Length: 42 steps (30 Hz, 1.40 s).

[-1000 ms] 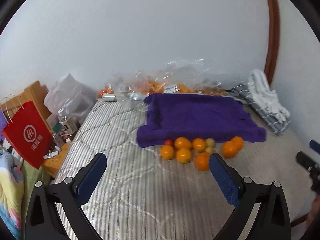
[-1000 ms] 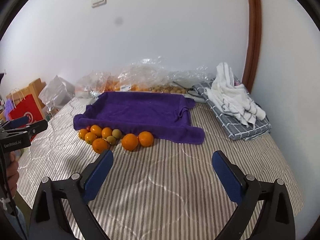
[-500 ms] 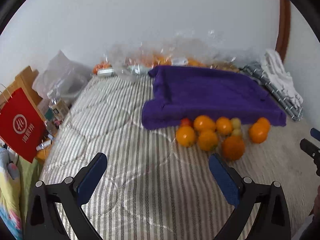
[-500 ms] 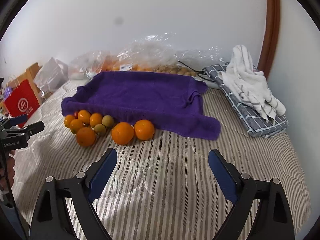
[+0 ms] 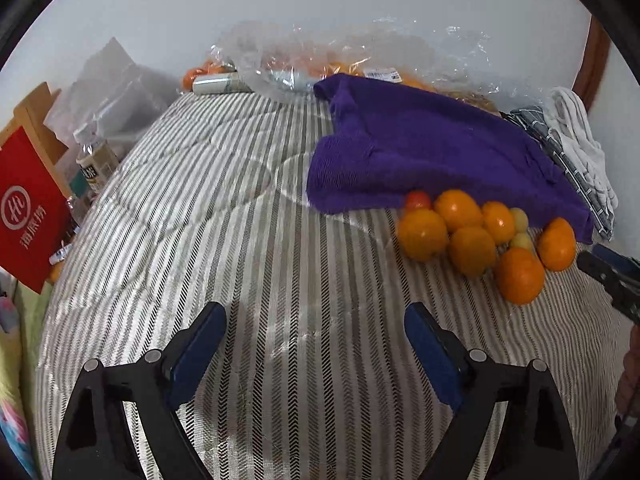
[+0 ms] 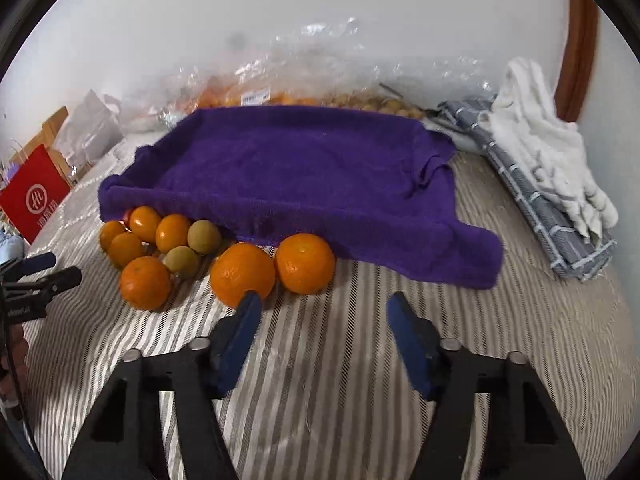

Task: Organize fruits
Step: 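Lower the right tool toward a large orange while the left tool approaches a small orange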

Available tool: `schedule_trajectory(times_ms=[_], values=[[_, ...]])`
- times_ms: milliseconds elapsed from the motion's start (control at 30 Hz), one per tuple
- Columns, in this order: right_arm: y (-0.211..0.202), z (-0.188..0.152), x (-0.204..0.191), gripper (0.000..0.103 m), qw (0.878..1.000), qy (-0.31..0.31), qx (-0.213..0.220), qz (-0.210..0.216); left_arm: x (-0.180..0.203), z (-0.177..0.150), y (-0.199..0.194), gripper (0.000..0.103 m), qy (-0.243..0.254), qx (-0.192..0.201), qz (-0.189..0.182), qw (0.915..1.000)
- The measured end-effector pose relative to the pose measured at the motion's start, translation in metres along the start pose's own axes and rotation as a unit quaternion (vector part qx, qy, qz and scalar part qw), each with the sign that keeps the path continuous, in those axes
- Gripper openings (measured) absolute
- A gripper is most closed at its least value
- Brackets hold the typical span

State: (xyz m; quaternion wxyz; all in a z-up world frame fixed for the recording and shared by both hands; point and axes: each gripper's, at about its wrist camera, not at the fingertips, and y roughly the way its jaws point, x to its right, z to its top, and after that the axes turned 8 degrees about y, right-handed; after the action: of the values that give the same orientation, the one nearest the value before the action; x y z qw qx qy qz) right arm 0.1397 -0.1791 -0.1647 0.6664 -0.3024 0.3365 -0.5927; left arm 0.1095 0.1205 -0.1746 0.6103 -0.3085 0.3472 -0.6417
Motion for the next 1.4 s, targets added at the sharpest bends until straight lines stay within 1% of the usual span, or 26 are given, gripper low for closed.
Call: schedule_trajectory(times_ms=[67, 133, 200, 333, 433, 500, 567, 633, 800, 867, 933, 1000, 1033, 1100, 1133, 1167, 1200, 1233, 1267, 1333, 1400], values=[[0.008, 0.003, 0.000, 0.054, 1.000, -0.007, -0.010, -0.004, -0.001, -0.001, -0.001, 0.089, 0.003, 0.003, -0.002, 1.0000], [0.014, 0.005, -0.003, 0.054, 1.000, -0.023, -0.011, -0.011, 0.000, -0.001, -0.002, 0.089, 0.005, 0.004, -0.013, 0.9999], [0.019, 0.007, -0.006, 0.054, 0.999, -0.034, -0.016, -0.015, 0.002, -0.001, -0.001, 0.089, 0.010, 0.002, -0.010, 0.9999], [0.026, 0.013, -0.011, 0.054, 0.999, -0.049, -0.021, -0.006, 0.003, 0.000, -0.001, 0.089, 0.014, 0.000, -0.008, 0.9999], [0.036, 0.020, -0.019, 0.054, 0.996, -0.076, -0.036, -0.004, 0.001, 0.000, -0.001, 0.090, 0.011, 0.001, -0.011, 0.9999], [0.038, 0.025, -0.023, 0.054, 0.996, -0.085, -0.037, 0.001, 0.003, -0.001, -0.001, 0.090, 0.016, -0.001, -0.007, 0.9998], [0.041, 0.029, -0.026, 0.054, 0.995, -0.086, -0.045, 0.006, 0.006, 0.000, 0.001, 0.090, 0.025, -0.006, 0.003, 0.9997], [0.043, 0.033, -0.025, 0.054, 0.996, -0.082, -0.041, 0.010, 0.009, 0.000, 0.002, 0.092, 0.033, -0.010, 0.009, 0.9994], [0.047, 0.024, -0.018, 0.053, 0.998, -0.058, -0.024, 0.033, 0.007, 0.000, 0.001, 0.093, 0.029, -0.007, 0.000, 0.9996], [0.052, 0.020, -0.017, 0.052, 0.997, -0.051, -0.029, 0.041, 0.007, 0.000, 0.001, 0.093, 0.030, -0.008, 0.001, 0.9995], [0.050, 0.022, -0.015, 0.048, 0.997, -0.048, -0.027, 0.055, 0.008, -0.001, 0.000, 0.093, 0.031, -0.007, 0.002, 0.9995], [0.052, 0.022, -0.015, 0.043, 0.997, -0.052, -0.028, 0.051, 0.009, -0.003, -0.002, 0.092, 0.026, -0.005, -0.002, 0.9997], [0.052, 0.022, -0.015, 0.042, 0.997, -0.053, -0.028, 0.050, 0.011, -0.004, -0.005, 0.092, 0.023, -0.001, -0.009, 0.9997], [0.051, 0.022, -0.013, 0.040, 0.997, -0.054, -0.027, 0.055, 0.018, -0.004, -0.007, 0.088, 0.021, 0.001, -0.018, 0.9996], [0.050, 0.022, -0.010, 0.040, 0.997, -0.054, -0.027, 0.055, 0.024, -0.003, -0.007, 0.085, 0.025, -0.002, -0.021, 0.9995], [0.049, 0.021, -0.007, 0.040, 0.997, -0.054, -0.026, 0.051, 0.028, -0.001, -0.006, 0.080, 0.028, -0.005, -0.020, 0.9994], [0.048, 0.020, -0.004, 0.040, 0.997, -0.053, -0.024, 0.046, 0.034, 0.003, -0.004, 0.075, 0.033, -0.013, -0.008, 0.9993], [0.046, 0.019, 0.000, 0.040, 0.998, -0.050, -0.023, 0.039, 0.037, 0.007, -0.002, 0.065, 0.036, -0.018, 0.006, 0.9992], [0.046, 0.019, 0.003, 0.040, 0.998, -0.046, -0.023, 0.035, 0.041, 0.011, 0.000, 0.059, 0.039, -0.019, 0.015, 0.9990], [0.044, 0.019, 0.010, 0.040, 0.999, -0.038, -0.023, 0.028, 0.046, 0.018, 0.004, 0.058, 0.039, -0.016, 0.006, 0.9991], [0.044, 0.019, 0.015, 0.040, 0.999, -0.033, -0.023, 0.023, 0.047, 0.022, 0.008, 0.058, 0.028, -0.015, 0.000, 0.9995]])
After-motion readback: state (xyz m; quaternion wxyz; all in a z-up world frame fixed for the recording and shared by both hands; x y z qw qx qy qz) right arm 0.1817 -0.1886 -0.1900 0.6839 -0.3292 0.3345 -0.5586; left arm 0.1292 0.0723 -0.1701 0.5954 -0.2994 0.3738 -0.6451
